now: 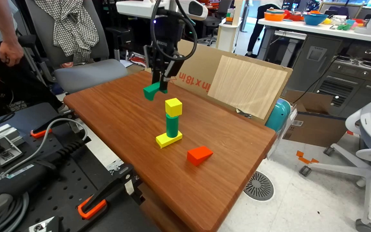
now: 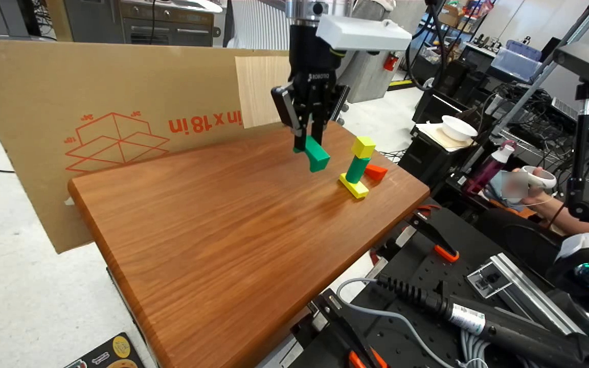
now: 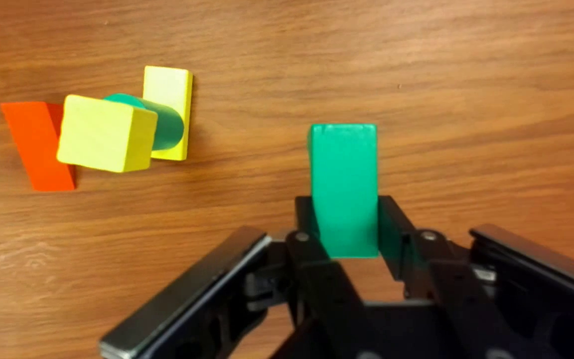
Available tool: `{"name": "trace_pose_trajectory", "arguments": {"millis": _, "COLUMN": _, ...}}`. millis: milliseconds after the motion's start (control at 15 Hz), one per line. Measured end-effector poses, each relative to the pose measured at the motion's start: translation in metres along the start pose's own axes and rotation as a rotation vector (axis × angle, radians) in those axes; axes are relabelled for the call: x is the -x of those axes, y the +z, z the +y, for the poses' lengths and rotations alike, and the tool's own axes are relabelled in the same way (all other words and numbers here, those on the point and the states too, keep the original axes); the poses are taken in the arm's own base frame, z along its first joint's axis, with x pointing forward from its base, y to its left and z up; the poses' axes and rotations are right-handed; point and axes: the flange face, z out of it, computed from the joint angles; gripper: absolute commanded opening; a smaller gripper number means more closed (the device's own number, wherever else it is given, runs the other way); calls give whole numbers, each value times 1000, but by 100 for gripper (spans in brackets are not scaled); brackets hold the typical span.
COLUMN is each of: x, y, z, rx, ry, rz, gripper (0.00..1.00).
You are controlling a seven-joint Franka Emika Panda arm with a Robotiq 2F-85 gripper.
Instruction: Move the green block to the right
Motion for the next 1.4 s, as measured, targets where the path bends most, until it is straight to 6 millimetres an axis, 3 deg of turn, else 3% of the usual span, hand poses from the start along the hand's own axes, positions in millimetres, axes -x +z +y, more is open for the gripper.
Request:
{"name": "trace_pose_trajectory", "arguments": {"millis": 533, "x": -32, "y": -13, "z": 49, "rx": -89, "ry": 412, "rz": 31, "gripper": 8}}
{"name": "trace_pose_trajectory", "arguments": {"millis": 1000, "x": -36, "y": 2, "z": 80, "rx": -219, "ry": 731, "rz": -31, "gripper": 8}}
{"name": "trace_pose_trajectory", "arguments": {"millis": 1400, "x": -45, "y": 13, "z": 106, "rx": -244, "ry": 897, "rz": -42, "gripper": 8}}
